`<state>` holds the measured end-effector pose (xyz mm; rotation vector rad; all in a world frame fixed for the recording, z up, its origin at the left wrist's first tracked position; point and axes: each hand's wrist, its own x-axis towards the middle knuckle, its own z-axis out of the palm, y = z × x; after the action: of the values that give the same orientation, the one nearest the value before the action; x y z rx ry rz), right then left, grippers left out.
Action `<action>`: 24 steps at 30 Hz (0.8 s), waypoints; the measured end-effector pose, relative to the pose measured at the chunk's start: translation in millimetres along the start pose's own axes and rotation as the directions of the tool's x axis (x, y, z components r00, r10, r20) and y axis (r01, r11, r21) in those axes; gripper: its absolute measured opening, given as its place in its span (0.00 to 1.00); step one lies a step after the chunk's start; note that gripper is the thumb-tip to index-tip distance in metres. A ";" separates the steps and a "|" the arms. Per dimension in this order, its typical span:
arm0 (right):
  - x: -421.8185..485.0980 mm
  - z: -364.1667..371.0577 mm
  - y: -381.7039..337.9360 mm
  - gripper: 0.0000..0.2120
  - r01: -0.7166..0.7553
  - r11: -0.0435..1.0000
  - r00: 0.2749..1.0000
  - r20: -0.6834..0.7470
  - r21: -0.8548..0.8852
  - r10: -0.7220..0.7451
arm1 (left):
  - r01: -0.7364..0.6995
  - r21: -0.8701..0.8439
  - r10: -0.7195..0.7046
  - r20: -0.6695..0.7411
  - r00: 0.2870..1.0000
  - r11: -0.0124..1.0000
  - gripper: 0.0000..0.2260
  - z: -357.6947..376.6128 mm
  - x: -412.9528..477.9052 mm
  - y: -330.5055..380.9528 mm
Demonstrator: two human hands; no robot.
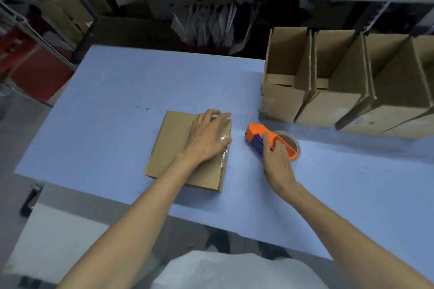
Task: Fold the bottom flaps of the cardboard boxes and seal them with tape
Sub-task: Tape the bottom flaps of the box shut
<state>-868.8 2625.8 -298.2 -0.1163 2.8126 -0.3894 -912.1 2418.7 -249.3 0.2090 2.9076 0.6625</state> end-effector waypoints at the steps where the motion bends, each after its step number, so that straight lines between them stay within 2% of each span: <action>1: 1.0 5.5 2.1 0.33 0.020 0.999 1.000 0.005 0.031 -0.021 | 0.029 0.045 -0.032 0.068 0.997 0.999 0.32 1.8 7.7 0.6; 2: 1.3 9.1 3.4 0.28 0.054 0.998 0.999 -0.010 0.045 -0.054 | 0.053 0.103 -0.067 0.135 0.989 0.993 0.35 4.7 14.8 0.3; 4: 3.1 11.3 1.9 0.16 0.044 0.997 0.996 -0.085 0.069 -0.038 | 0.066 0.206 -0.107 0.192 0.976 0.976 0.32 10.0 25.4 0.1; 6: 2.2 11.8 1.5 0.17 -0.008 0.998 0.993 -0.119 0.054 0.015 | 0.068 0.240 -0.107 0.157 0.982 0.968 0.27 9.0 29.6 4.3; 7: 0.0 10.4 -2.1 0.21 -0.019 0.999 0.990 -0.140 0.046 0.025 | 0.068 0.232 -0.100 0.130 0.987 0.970 0.27 6.9 30.7 6.6; 8: -5.0 5.8 -7.5 0.24 -0.007 0.993 0.984 -0.178 0.114 0.028 | 0.075 0.212 -0.095 0.090 0.991 0.975 0.27 3.7 30.2 9.0; 10: -19.2 -2.9 -16.8 0.21 -0.017 0.956 0.986 -0.154 0.294 0.065 | 0.130 0.093 -0.124 -0.066 0.990 0.987 0.28 -9.1 24.9 13.6; 11: -25.2 -8.4 -21.4 0.18 -0.024 0.920 0.985 -0.150 0.392 0.090 | 0.162 -0.019 -0.163 -0.175 0.971 0.987 0.28 -18.7 20.9 16.1; 12: -29.5 -15.3 -27.4 0.17 -0.062 0.843 0.986 -0.096 0.534 0.134 | 0.186 -0.153 -0.223 -0.281 0.933 0.971 0.28 -29.8 16.2 18.6; 13: -33.0 -26.2 -35.9 0.15 -0.110 0.724 0.986 -0.018 0.681 0.167 | 0.197 -0.283 -0.296 -0.367 0.882 0.938 0.28 -40.8 10.4 21.1; 15: -32.3 -49.7 -51.4 0.10 -0.205 0.297 0.971 0.155 0.932 0.185 | 0.198 -0.458 -0.419 -0.452 0.788 0.866 0.27 -57.2 -3.5 25.4; 16: -27.9 -57.9 -55.9 0.09 -0.219 0.139 0.966 0.194 0.966 0.169 | 0.197 -0.497 -0.451 -0.463 0.763 0.845 0.26 -60.8 -12.4 27.9; 17: -22.6 -65.8 -60.1 0.11 -0.205 0.048 0.972 0.197 0.978 0.128 | 0.198 -0.519 -0.469 -0.464 0.751 0.831 0.26 -61.5 -22.1 30.2; 19: -17.0 -80.4 -68.1 0.18 -0.189 -0.020 0.980 0.190 0.982 0.062 | 0.211 -0.549 -0.502 -0.457 0.734 0.809 0.25 -58.5 -40.2 32.4; 21: -14.0 -87.0 -73.8 0.41 -0.217 -0.055 0.972 0.220 0.975 0.077 | 0.230 -0.573 -0.527 -0.428 0.735 0.786 0.26 -56.3 -55.3 30.0; 22: -14.9 -88.2 -76.3 0.48 -0.213 -0.049 0.971 0.217 0.976 0.096 | 0.232 -0.581 -0.525 -0.407 0.748 0.780 0.28 -56.2 -60.7 27.9; 24: -17.8 -87.4 -82.2 0.51 -0.176 0.013 0.978 0.173 0.984 0.114 | 0.234 -0.581 -0.512 -0.377 0.772 0.780 0.32 -57.5 -69.3 22.6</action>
<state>-875.2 2571.1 -190.1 0.4874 1.7126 -2.1607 -852.2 2403.1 -180.0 -0.7383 2.9260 1.5580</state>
